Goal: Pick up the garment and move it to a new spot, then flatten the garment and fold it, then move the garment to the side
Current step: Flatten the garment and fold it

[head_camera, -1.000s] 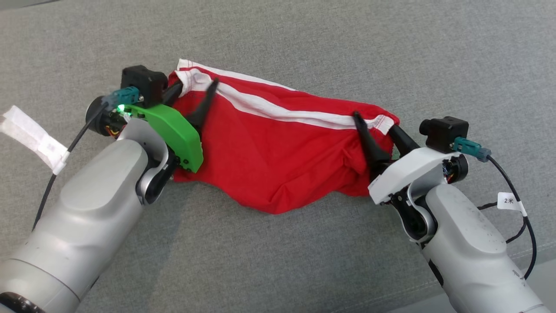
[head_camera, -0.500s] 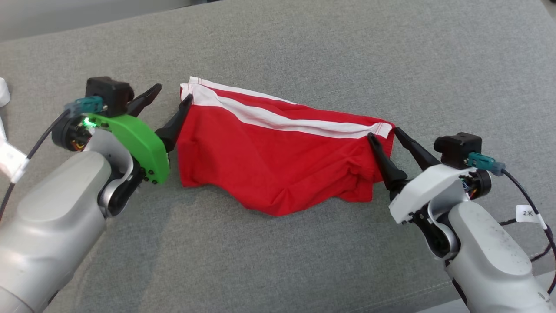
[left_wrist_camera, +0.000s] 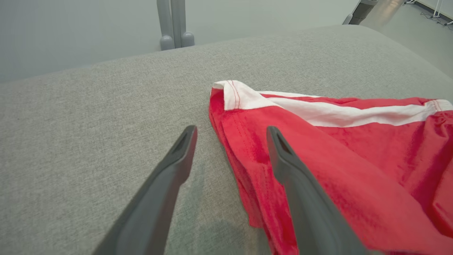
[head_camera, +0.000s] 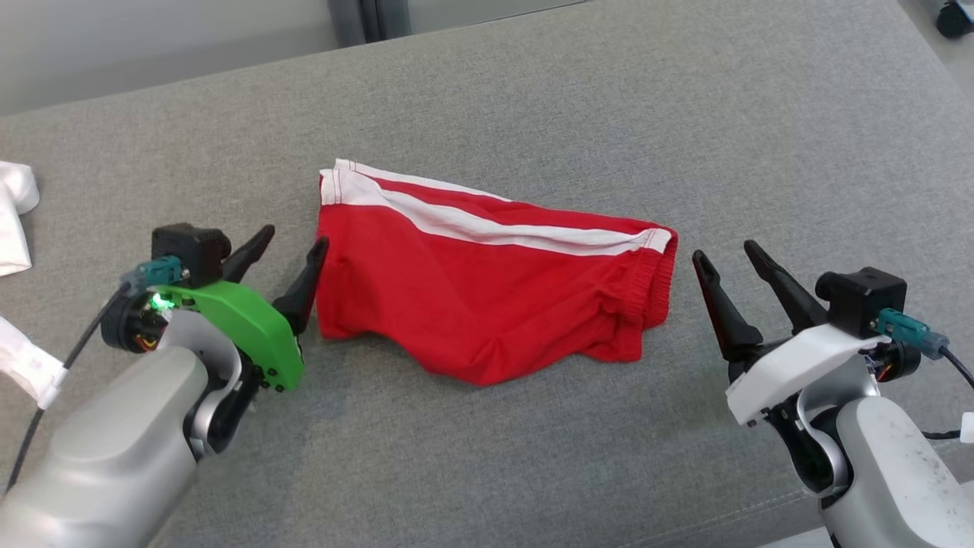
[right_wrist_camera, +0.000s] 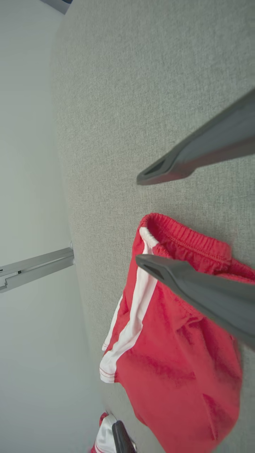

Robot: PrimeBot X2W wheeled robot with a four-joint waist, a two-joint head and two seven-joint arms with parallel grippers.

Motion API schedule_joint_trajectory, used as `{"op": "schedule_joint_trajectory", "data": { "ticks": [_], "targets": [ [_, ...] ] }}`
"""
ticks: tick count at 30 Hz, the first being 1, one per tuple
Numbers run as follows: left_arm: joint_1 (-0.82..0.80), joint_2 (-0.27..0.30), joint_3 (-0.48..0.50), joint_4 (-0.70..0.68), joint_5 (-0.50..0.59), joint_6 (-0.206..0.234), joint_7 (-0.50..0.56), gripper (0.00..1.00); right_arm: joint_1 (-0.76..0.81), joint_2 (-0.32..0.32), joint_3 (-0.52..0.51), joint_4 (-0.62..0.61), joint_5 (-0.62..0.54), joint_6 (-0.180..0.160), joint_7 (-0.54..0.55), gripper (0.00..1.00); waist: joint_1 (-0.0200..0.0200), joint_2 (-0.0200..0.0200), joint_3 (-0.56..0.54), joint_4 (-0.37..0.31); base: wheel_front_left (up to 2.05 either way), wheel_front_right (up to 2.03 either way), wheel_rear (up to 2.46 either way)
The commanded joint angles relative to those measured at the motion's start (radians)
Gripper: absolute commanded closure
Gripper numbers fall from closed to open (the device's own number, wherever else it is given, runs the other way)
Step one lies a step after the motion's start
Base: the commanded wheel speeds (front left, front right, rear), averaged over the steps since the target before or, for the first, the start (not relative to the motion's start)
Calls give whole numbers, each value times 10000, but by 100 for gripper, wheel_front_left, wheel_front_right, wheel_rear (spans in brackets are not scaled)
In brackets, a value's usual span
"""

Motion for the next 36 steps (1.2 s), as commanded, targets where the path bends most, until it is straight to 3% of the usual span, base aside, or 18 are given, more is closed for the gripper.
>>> {"op": "schedule_joint_trajectory", "data": {
  "ticks": [1, 9, 25, 26, 27, 29, 30, 36],
  "targets": [
    [291, -130, -6, -3, -89, 144, -93, 0, 242, -15, -115, -157, -168, -8, 103, 0, 0, -1, -50, -67, 0, 0, 0],
    [287, -442, 8, 362, -332, 525, 225, 0, 542, 244, -385, -972, -417, -8, 476, 0, 0, -1, 220, -298, 0, 0, 0],
    [-179, -1078, -531, 1516, -249, -42, 1284, 0, 182, 342, -188, -1022, -401, -8, 452, 0, 0, -1, 524, -669, 0, 0, 0],
    [-193, -1126, -551, 1558, -248, -57, 1313, 14, 165, 346, -174, -1014, -400, -8, 441, 0, 0, -1, 526, -677, 0, 0, 0],
    [-206, -1180, -560, 1616, -296, -77, 1368, 49, 155, 354, -159, -1004, -403, -8, 421, 0, 0, -1, 522, -682, 0, 0, 0],
    [-267, -1238, -593, 1706, -279, -137, 1396, 96, 150, 363, -152, -988, -409, -8, 383, 0, 0, -1, 508, -681, 0, 0, 0],
    [-287, -1269, -596, 1736, -273, -154, 1375, 100, 146, 361, -157, -972, -410, -8, 380, 0, 0, -1, 496, -676, 0, 0, 0],
    [-50, -1287, -393, 1733, -474, -262, 950, 100, 203, 349, -241, -866, -487, -8, 264, 0, 0, -1, 283, -494, 0, 0, 0]
  ]
}}
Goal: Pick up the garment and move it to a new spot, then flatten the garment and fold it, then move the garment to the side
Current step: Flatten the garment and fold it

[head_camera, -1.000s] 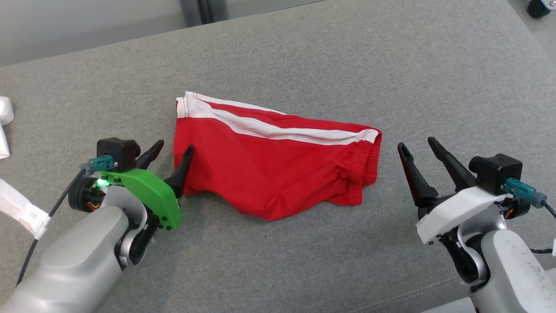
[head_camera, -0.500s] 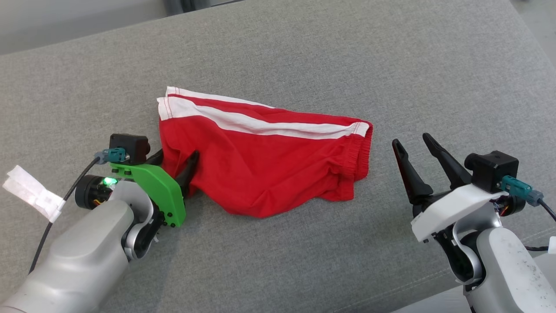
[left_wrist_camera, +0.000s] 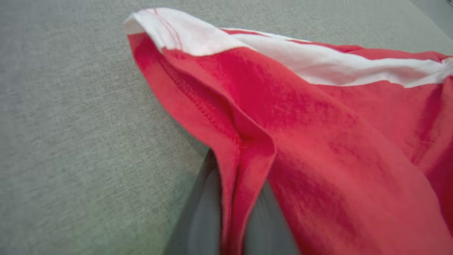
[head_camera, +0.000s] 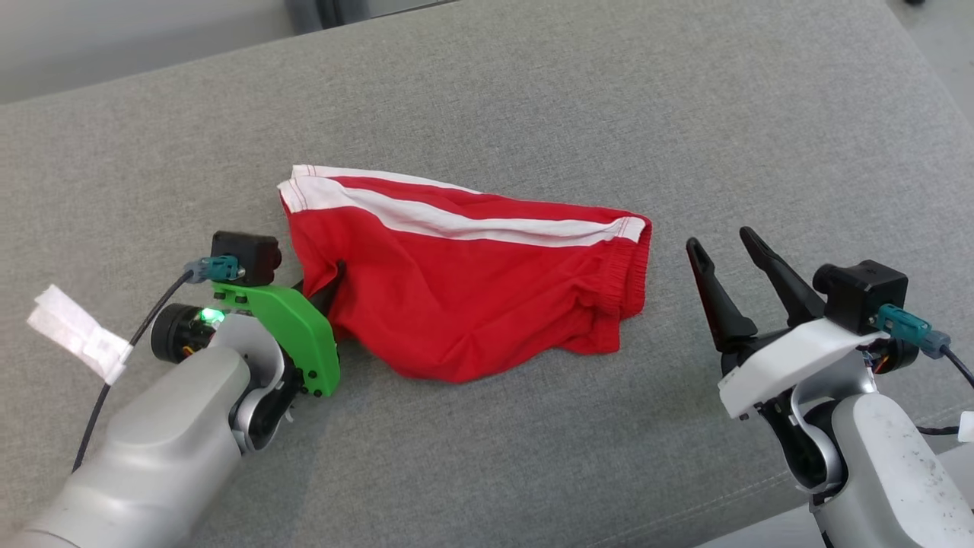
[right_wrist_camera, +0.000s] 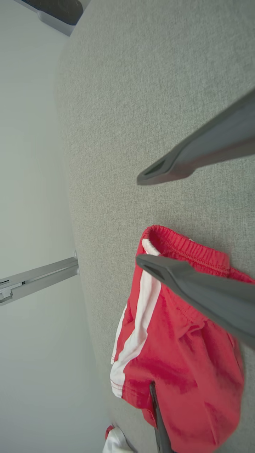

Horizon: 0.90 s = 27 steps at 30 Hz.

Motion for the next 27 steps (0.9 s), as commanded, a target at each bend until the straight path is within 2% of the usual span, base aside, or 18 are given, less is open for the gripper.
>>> {"op": "schedule_joint_trajectory", "data": {
  "ticks": [1, 7, 15, 17, 21, 22, 23, 24, 25, 27],
  "targets": [
    [258, 36, 99, 4, -163, -7, -175, 100, 23, -16, -16, 40, -81, -8, -66, 0, 0, 0, -134, 119, 0, 0, 0],
    [1185, 160, 294, -499, -550, -35, -687, 100, 246, 0, -104, 71, 53, -8, -79, 0, 0, 0, -591, 559, 0, 0, 0],
    [2631, 567, 683, -1914, -1027, 589, -1367, 100, 515, -102, -250, -53, -1, -8, 43, 0, 0, 0, -1092, 1168, 0, 0, 0],
    [3161, 632, 829, -2503, -1138, 895, -1531, 100, 595, -95, -221, -46, -126, -8, 68, 0, 0, 0, -1210, 1317, 0, 0, 0],
    [3696, 502, 1152, -3073, -1243, 1281, -1703, 100, 617, -70, -147, 9, -225, -8, 92, 0, 0, 0, -1305, 1412, 0, 0, 0],
    [3789, 465, 1231, -3170, -1209, 1350, -1723, 86, 619, -79, -131, 24, -251, -8, 101, 0, 0, 0, -1322, 1425, 0, 0, 0],
    [3872, 432, 1331, -3242, -1097, 1446, -1734, 61, 623, -93, -123, 47, -303, -8, 108, 0, 0, 0, -1348, 1442, 0, 0, 0],
    [3927, 411, 1402, -3279, -992, 1524, -1763, 20, 627, -101, -111, 65, -327, -8, 109, 0, 0, 0, -1369, 1451, 0, 0, 0],
    [3991, 382, 1487, -3305, -858, 1630, -1785, 0, 624, -130, -87, 93, -395, -8, 128, 0, 0, 0, -1396, 1462, 0, 0, 0],
    [4062, 362, 1700, -3342, -454, 1815, -1812, 0, 630, -151, -82, 160, -484, -8, 140, 0, 0, 0, -1463, 1497, 0, 0, 0]
  ]
}}
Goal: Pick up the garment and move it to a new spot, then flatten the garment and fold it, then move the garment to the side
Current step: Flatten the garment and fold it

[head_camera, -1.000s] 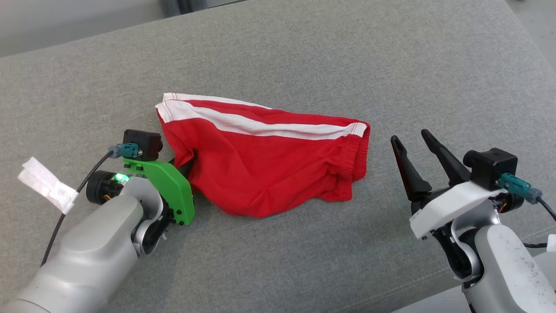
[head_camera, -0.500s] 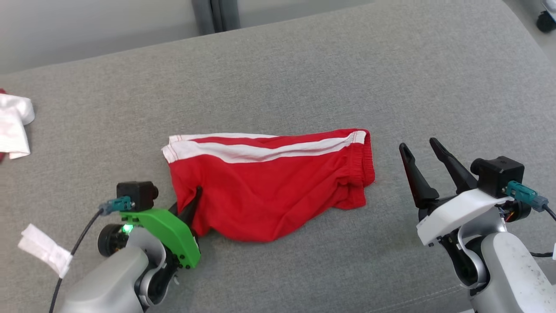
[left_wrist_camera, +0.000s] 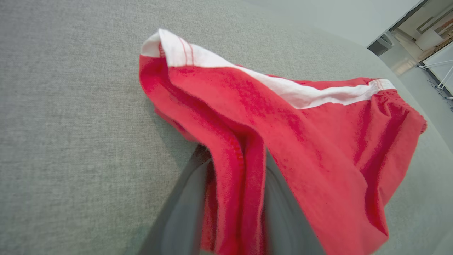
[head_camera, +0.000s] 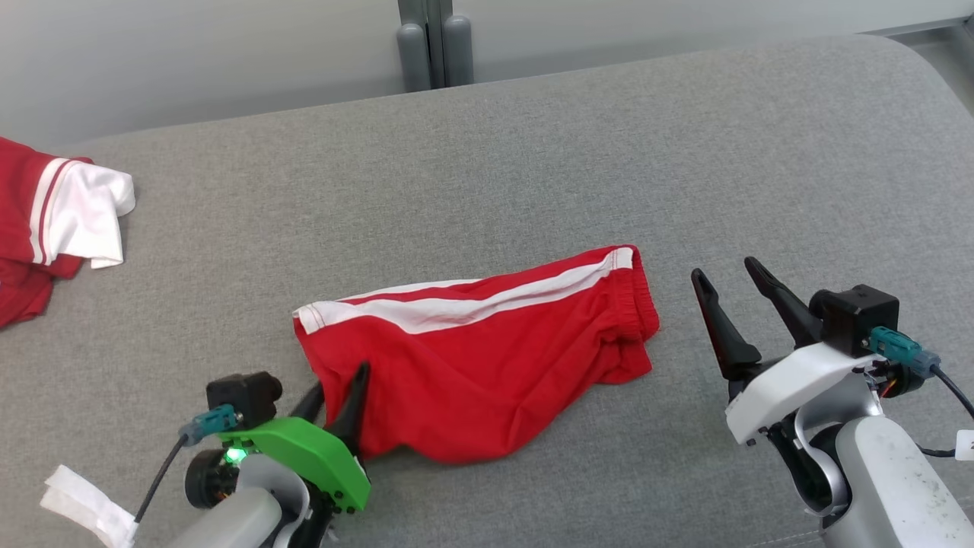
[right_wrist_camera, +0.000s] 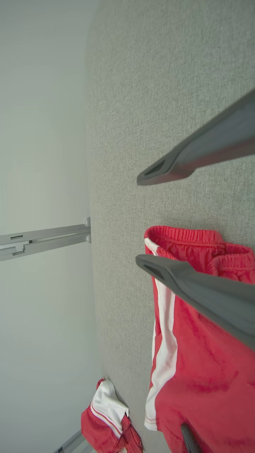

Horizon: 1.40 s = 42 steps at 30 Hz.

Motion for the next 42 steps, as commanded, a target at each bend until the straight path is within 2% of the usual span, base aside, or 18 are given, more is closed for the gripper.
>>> {"op": "schedule_joint_trajectory", "data": {
  "ticks": [1, 9, 18, 25, 28, 37, 42],
  "targets": [
    [118, 17, 303, -67, 384, 123, -88, 0, 159, -70, 3, 66, -117, -8, 53, 0, 0, 0, -79, 59, 0, 0, 0],
    [1167, -311, 3084, -1132, 3085, 449, -55, 0, 276, -92, -22, 359, -388, -8, 189, 0, 0, 0, -449, 331, 0, 0, 0],
    [2696, -1205, 4959, -1784, 5115, 50, -57, 0, 233, 81, 321, 1031, -823, -8, 175, 0, 0, 0, -847, 903, 0, 0, 0],
    [3228, -1800, 5703, -1616, 5870, -478, -58, 0, -446, 503, 509, 2135, -1094, -8, 482, 0, 0, 0, -911, 1343, 0, 0, 0],
    [3305, -1980, 5935, -1533, 6059, -682, -58, 0, -751, 383, 618, 2749, -1470, -10, 543, 0, 0, 0, -901, 1512, 0, 0, 0],
    [3470, -2501, 6596, -1333, 6624, -1152, -59, 0, -1006, 527, -365, 4434, -2628, -10, 671, 0, 0, 0, -803, 1835, 0, 0, 0],
    [3470, -2719, 6853, -1227, 6898, -1327, -59, 0, -895, 752, -719, 4949, -2636, -10, 723, 0, 0, 0, -735, 1879, 0, 0, 0]
  ]
}}
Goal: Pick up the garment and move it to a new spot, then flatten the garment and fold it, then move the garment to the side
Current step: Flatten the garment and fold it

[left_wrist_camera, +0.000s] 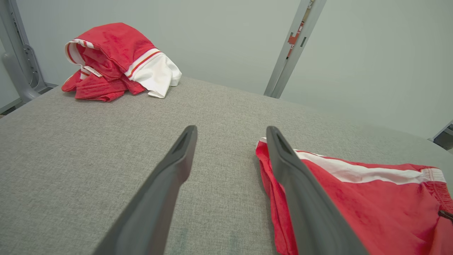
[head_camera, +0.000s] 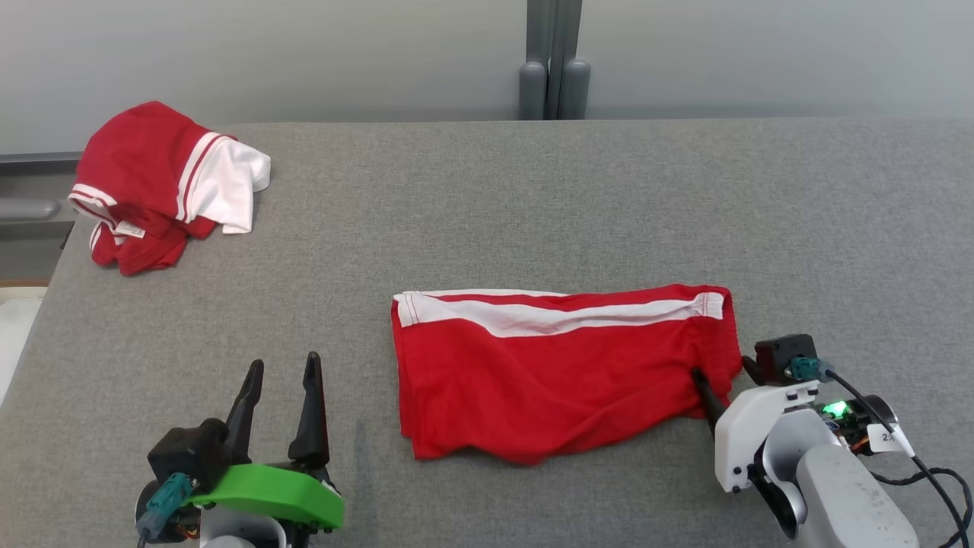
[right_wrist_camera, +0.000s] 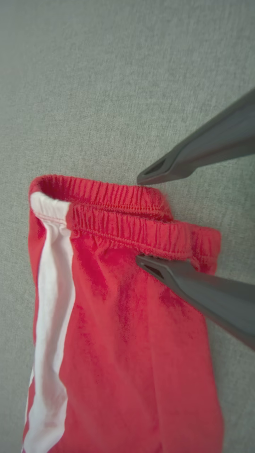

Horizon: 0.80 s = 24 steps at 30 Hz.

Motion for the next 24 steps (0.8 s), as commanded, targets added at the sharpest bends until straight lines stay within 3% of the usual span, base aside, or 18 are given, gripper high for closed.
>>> {"op": "schedule_joint_trajectory", "data": {
  "ticks": [1, 8, 9, 10, 11, 12, 15, 19, 24],
  "targets": [
    [127, -74, 99, 54, 182, -78, 1, 0, 68, 45, -42, 208, 162, -12, 50, 0, 1, 0, 36, 2, 0, 0, 0],
    [31, -389, 334, 213, 491, -306, 0, 0, -175, 270, 262, 855, 823, -12, 115, 0, 1, 0, 138, -19, 0, 0, 0],
    [-5, -454, 366, 232, 535, -358, 0, 0, -226, 290, 314, 934, 927, -12, 86, 36, 1, 0, 156, -24, 0, 0, 0],
    [-32, -494, 388, 247, 574, -378, 0, 0, -269, 305, 358, 996, 998, -12, 71, 53, 1, 0, 167, -27, 0, 0, 0],
    [-57, -527, 426, 264, 601, -423, 0, 0, -319, 322, 408, 1070, 1068, -10, 37, 65, 1, 0, 179, -35, 0, 0, 0],
    [-74, -549, 453, 280, 646, -453, 0, 0, -364, 330, 447, 1135, 1122, -12, 10, 71, 1, 0, 186, -44, 0, 0, 0],
    [-94, -661, 579, 316, 732, -559, 0, 0, -577, 337, 502, 1288, 1336, -12, -169, 99, 1, 0, 175, -129, 0, 0, 0],
    [-30, -755, 730, 254, 803, -638, 0, 0, -881, 225, 310, 1332, 1696, -13, -460, 100, 1, 0, 109, -320, 0, 0, 0],
    [32, -825, 820, 192, 958, -699, 0, 0, -973, -386, -124, 1164, 2015, -13, -590, 100, 1, 0, 19, -510, 0, 0, 0]
  ]
}}
